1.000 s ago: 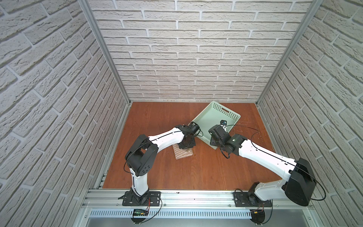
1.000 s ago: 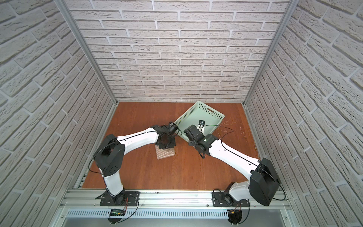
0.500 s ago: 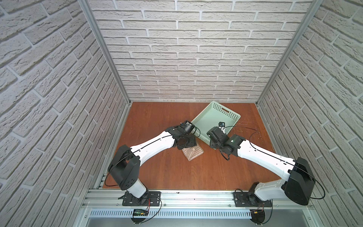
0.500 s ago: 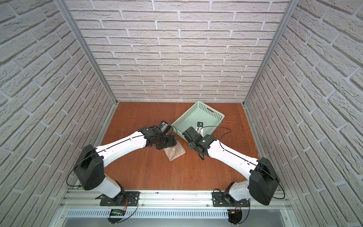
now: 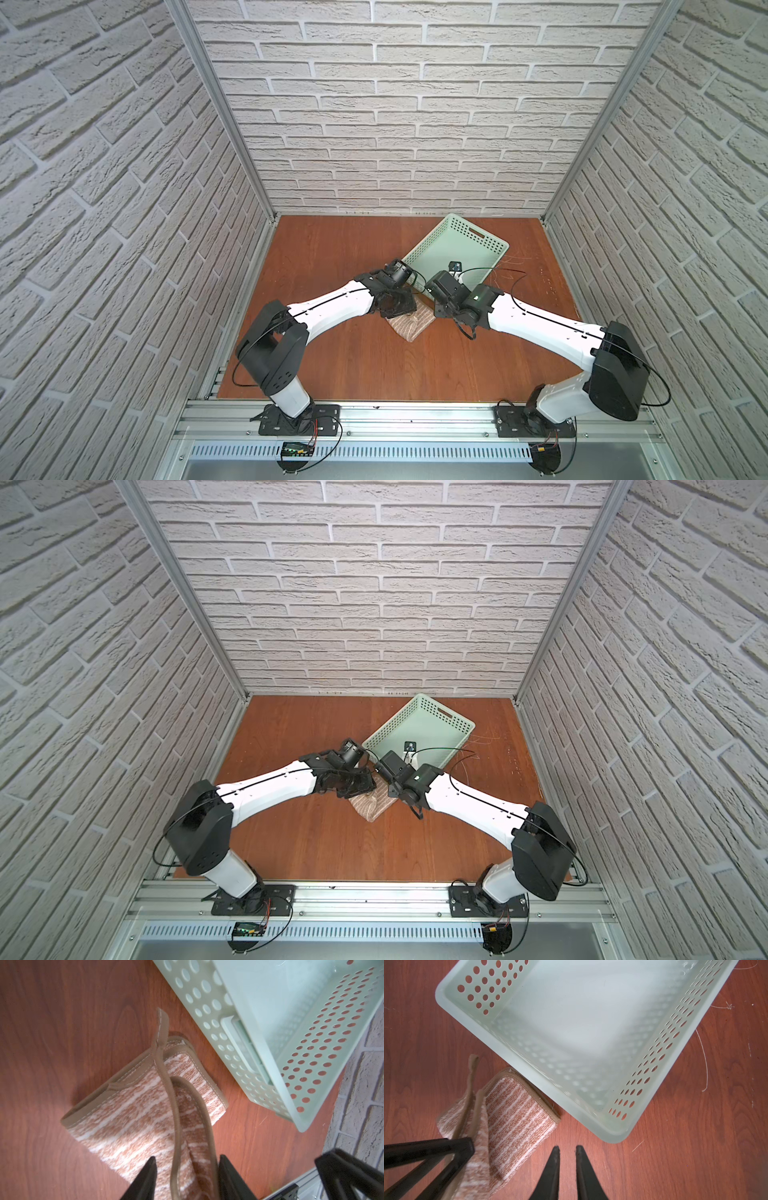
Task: Fold the square dishcloth
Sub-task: Fold the cleaning item at the center of the board.
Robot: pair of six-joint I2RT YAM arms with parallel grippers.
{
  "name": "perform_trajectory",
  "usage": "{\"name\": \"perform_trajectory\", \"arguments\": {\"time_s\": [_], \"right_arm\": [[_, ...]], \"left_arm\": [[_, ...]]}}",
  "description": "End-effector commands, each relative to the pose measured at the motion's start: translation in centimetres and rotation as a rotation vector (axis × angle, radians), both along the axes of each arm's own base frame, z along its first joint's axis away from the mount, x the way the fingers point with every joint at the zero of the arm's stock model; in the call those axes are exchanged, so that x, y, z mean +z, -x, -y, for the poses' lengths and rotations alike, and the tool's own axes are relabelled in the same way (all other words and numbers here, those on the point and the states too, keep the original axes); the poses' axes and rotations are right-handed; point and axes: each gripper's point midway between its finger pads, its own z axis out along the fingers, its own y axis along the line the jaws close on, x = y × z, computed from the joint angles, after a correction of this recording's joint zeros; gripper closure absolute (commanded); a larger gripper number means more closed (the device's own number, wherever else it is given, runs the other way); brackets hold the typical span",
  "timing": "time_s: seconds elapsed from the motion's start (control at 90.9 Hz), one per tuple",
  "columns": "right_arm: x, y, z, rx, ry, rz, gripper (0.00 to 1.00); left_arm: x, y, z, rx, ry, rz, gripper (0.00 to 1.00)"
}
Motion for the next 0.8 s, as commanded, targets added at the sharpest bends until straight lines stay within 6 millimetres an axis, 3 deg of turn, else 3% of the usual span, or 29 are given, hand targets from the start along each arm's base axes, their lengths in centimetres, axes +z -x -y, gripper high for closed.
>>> {"name": "perform_trajectory", "arguments": {"time_s": [0.0, 0.176, 0.429, 0.605, 0.792], "right_arm": [[0.3, 0.1, 0.6, -0.028, -0.001, 0.022, 0.82], [0.6, 0.7, 2.5, -0.079, 0.02, 0.049, 0.82], [1.5, 1.6, 4.8, -0.125, 0.023, 0.092, 0.82], [2.5, 2.1, 6.1, -0.147, 0.018, 0.122, 0.81], [3.6, 2.6, 7.2, -0.152, 0.012, 0.159, 0.76]], "left_arm": [[0.6, -2.1, 1.9, -0.002, 0.05, 0.034, 0.55], [-1.4, -3.7, 3.4, -0.006, 0.061, -0.001, 0.64], [-4.6, -4.6, 5.0, -0.022, 0.067, -0.056, 0.64], [-6.0, -4.6, 5.5, -0.036, 0.078, -0.075, 0.52], [-5.9, -4.9, 6.0, -0.055, 0.102, -0.054, 0.3]]}}
